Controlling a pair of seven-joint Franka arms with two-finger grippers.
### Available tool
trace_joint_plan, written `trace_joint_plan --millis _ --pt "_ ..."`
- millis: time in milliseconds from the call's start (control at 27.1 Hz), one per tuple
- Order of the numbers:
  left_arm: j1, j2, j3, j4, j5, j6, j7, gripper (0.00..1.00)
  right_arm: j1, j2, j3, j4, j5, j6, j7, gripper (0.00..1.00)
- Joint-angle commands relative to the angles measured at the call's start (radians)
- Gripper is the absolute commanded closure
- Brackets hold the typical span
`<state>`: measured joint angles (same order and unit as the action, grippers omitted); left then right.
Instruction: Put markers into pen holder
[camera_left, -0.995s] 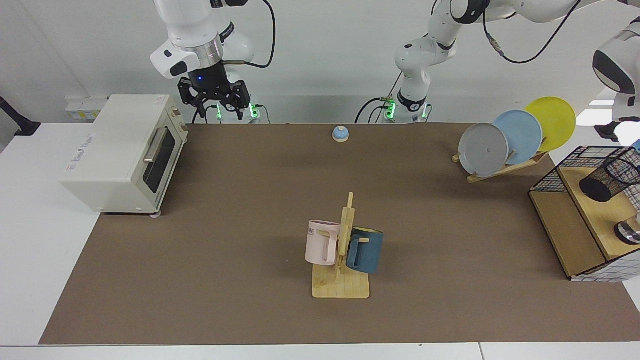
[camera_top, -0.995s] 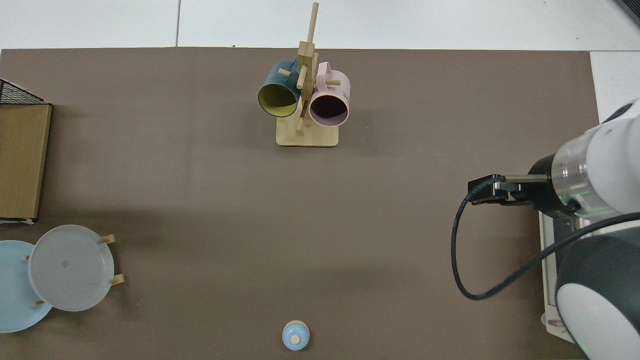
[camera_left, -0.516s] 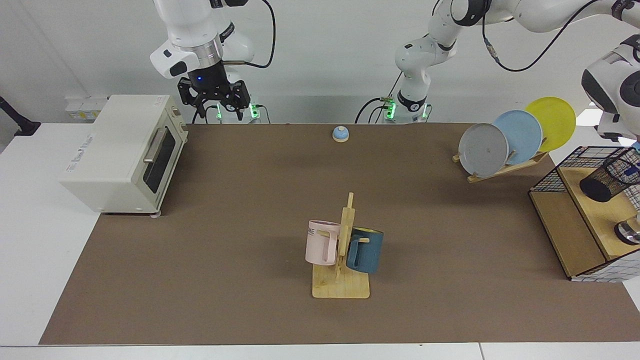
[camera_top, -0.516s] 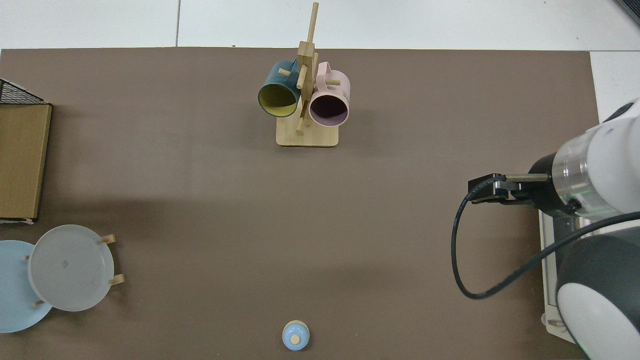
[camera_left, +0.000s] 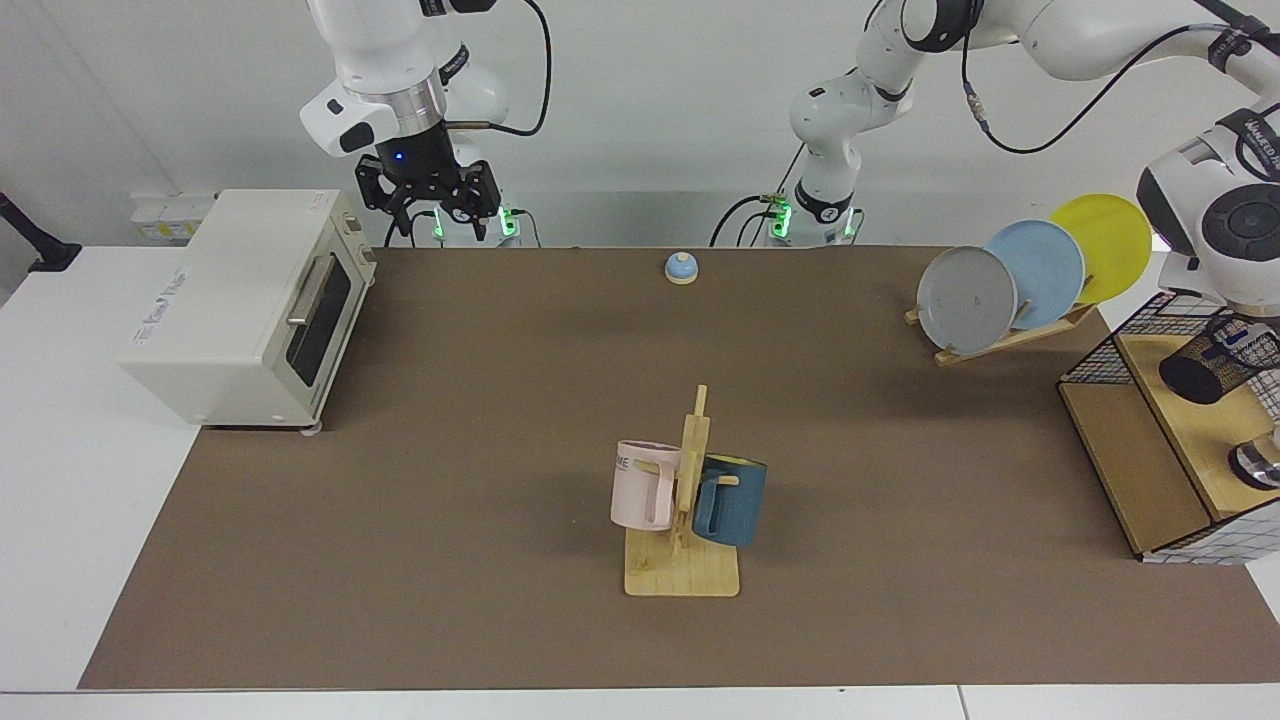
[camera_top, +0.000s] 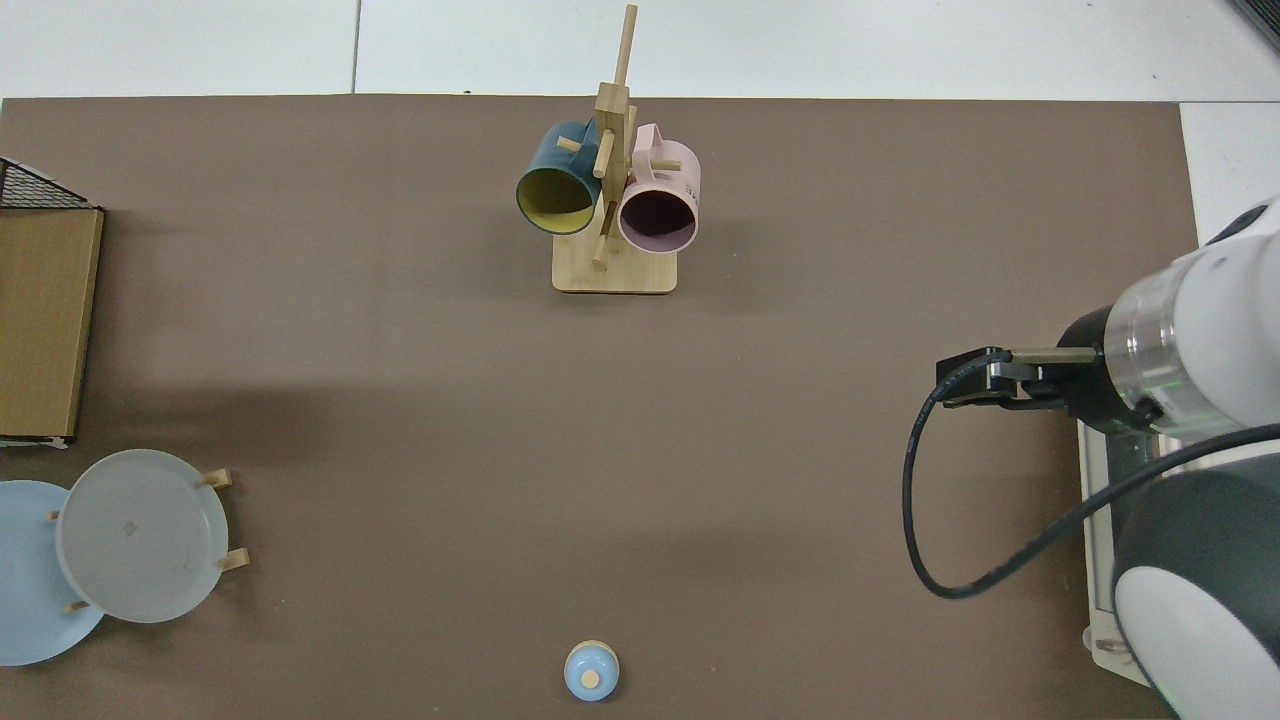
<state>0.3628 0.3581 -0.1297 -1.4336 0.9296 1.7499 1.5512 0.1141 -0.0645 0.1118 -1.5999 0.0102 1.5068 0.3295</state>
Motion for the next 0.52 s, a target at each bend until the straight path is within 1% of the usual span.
trace_joint_plan --millis 0,184,221,405,479 --pt "0.013 -0.024 -0.01 -0.034 -0.02 0.002 -0.008 1.0 -0.021 -0.02 0.012 -0.026 0.011 0.027 -0.017 0.0" --pt "0.027 -0.024 -0.01 -0.034 -0.043 -0.001 -0.005 1.0 -0.021 -0.02 0.012 -0.028 0.011 0.027 -0.017 0.0" --pt "0.031 -0.024 -0.01 -0.034 -0.054 0.0 -0.005 0.98 -0.021 -0.02 0.012 -0.026 0.011 0.027 -0.017 0.0" --pt "0.033 -0.024 -0.01 -0.033 -0.06 -0.001 0.0 0.76 -0.021 -0.02 0.012 -0.026 0.011 0.027 -0.015 0.0" --pt "0.033 -0.024 -0.01 -0.031 -0.064 -0.003 -0.006 0.72 -0.018 -0.02 0.012 -0.026 0.011 0.027 -0.015 0.0"
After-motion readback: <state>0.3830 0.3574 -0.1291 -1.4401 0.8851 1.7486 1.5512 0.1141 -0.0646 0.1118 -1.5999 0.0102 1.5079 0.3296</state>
